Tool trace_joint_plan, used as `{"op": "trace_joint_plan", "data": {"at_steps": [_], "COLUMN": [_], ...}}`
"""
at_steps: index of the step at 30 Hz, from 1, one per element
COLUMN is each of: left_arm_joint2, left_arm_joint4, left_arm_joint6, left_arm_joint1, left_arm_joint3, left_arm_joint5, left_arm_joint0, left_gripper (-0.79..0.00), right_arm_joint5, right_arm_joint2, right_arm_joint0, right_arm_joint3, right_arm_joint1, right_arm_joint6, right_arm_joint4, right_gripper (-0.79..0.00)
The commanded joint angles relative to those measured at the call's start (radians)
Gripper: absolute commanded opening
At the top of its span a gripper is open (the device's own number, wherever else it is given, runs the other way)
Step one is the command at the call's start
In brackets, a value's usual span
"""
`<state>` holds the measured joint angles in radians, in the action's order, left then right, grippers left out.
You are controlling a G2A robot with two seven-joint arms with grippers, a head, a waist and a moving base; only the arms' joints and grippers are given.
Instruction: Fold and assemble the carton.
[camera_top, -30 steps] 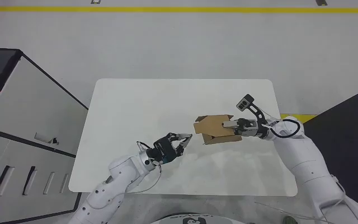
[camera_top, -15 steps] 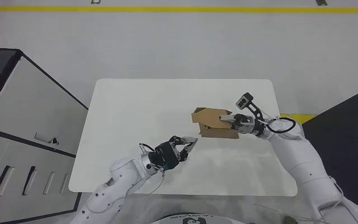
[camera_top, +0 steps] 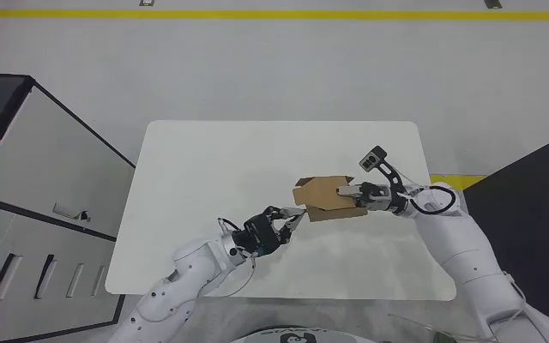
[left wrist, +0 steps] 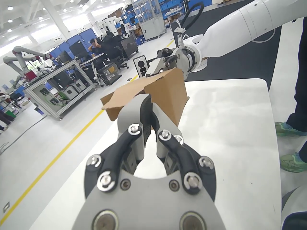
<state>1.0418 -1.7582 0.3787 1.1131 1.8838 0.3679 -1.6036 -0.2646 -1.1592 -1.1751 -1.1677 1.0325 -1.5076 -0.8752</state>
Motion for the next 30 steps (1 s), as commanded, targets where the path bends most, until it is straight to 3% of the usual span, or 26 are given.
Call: {"op": "trace_joint_plan", "data": {"at_steps": [1, 16, 30], "left_arm_joint2": [-0.001, 0.005, -0.002], "left_arm_joint4": [0.001, 0.015, -0.028], "left_arm_joint6": [0.000, -0.007, -0.008], "left_arm_joint1": [0.000, -0.002, -0.006], "left_arm_joint3": [-0.002, -0.013, 0.011], "left_arm_joint5": [0.000, -0.020, -0.021], "left_arm_joint0": [0.002, 0.001, 0.005], "left_gripper": [-0.785, -0.785, -0.785], "right_arm_joint5": [-0.002, 0.004, 0.040], "right_arm_joint2": [-0.002, -0.008, 0.013], "right_arm_joint0": [-0.001, -0.009, -0.003], "right_arm_joint3": [0.001, -0.007, -0.037], "right_arm_joint1": [0.000, 0.003, -0.001], "right_arm_joint6": [-0.010, -0.018, 0.042], "right_arm_joint4": [-0.003, 0.022, 0.178], "right_gripper": [-0.785, -0.785, -0.785]}}
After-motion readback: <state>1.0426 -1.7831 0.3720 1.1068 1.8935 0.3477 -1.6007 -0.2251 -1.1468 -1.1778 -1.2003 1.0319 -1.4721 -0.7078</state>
